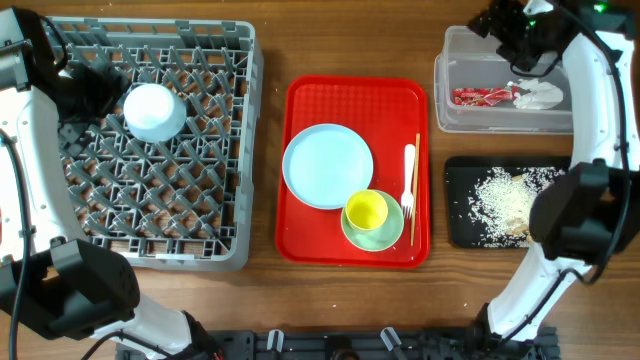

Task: Sort waste into correct bins and load items into the dishwasher rack
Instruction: 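Carry the tissue right and drop it into the clear bin, then reach the left gripper to the yellow cup on the green saucer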

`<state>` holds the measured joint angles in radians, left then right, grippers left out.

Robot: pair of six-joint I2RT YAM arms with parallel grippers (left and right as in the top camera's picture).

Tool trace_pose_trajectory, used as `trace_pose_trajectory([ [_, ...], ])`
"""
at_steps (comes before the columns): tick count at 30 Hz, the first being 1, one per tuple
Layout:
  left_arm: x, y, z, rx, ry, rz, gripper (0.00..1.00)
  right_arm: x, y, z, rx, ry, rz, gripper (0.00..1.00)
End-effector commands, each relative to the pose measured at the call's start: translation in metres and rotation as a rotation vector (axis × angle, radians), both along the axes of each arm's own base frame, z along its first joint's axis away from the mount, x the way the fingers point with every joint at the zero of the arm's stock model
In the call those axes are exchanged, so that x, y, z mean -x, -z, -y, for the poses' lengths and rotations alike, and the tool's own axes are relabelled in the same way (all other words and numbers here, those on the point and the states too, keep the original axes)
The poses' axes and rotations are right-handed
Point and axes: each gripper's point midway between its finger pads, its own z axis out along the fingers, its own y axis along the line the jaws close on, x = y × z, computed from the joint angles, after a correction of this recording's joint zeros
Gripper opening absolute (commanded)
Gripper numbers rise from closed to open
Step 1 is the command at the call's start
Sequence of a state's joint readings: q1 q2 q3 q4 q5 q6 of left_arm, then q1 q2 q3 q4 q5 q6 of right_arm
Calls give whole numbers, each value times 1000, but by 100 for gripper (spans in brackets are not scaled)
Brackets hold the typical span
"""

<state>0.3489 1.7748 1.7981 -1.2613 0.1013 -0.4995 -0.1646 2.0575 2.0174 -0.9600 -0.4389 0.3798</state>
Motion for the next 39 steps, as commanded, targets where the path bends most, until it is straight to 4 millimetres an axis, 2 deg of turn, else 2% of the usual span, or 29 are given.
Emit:
trace_pose_trajectory([
  [1, 0, 2, 13, 75, 19, 3, 100, 15, -77, 7, 62, 38, 167, 100],
  [3, -8, -4, 41, 184, 147, 60, 100, 22, -94, 30, 131, 150, 183, 100],
  [5, -16, -13, 72, 259, 319, 128, 100, 27, -104, 37, 166, 180, 201, 100],
  [6, -18, -18, 97, 298, 429, 159, 100, 29, -107, 41, 184, 195, 206, 100],
  [10, -18, -20, 166, 308, 614, 149, 100, 29, -103, 62, 273, 276, 190, 100],
  [12, -20, -19, 206, 266, 726, 159, 100, 31, -104, 82, 307, 386, 178, 100],
  [13, -22, -18, 219, 233, 762, 163, 100, 33, -104, 90, 315, 434, 171, 100],
  [14, -24, -14, 238, 180, 797, 165, 100, 36, -104, 101, 331, 488, 164, 100],
  [16, -30, -6, 254, 104, 774, 148, 100, 40, -105, 119, 357, 552, 155, 100],
  [18, -34, 9, 279, 35, 789, 128, 98, 45, -104, 132, 381, 586, 145, 100],
  [22, -33, 44, 318, -61, 873, 78, 94, 47, -103, 135, 384, 594, 136, 100],
  [24, -31, 64, 338, -64, 915, 50, 85, 47, -103, 135, 383, 594, 136, 100],
  [25, -30, 72, 344, -64, 928, 41, 77, 47, -103, 135, 384, 594, 136, 100],
  [26, -29, 78, 351, -64, 942, 34, 75, 47, -103, 135, 383, 594, 136, 100],
  [28, -27, 90, 364, -64, 969, 24, 74, 47, -103, 135, 384, 594, 136, 100],
  [34, -24, 92, 376, -62, 992, 32, 79, 47, -103, 135, 383, 594, 136, 100],
  [36, -22, 88, 376, -50, 995, 38, 78, 47, -103, 135, 379, 598, 138, 100],
  [38, -17, 72, 378, -13, 1004, 59, 78, 46, -104, 136, 358, 623, 144, 100],
  [39, -14, 57, 378, -1, 1006, 85, 78, 46, -104, 136, 346, 637, 143, 100],
])
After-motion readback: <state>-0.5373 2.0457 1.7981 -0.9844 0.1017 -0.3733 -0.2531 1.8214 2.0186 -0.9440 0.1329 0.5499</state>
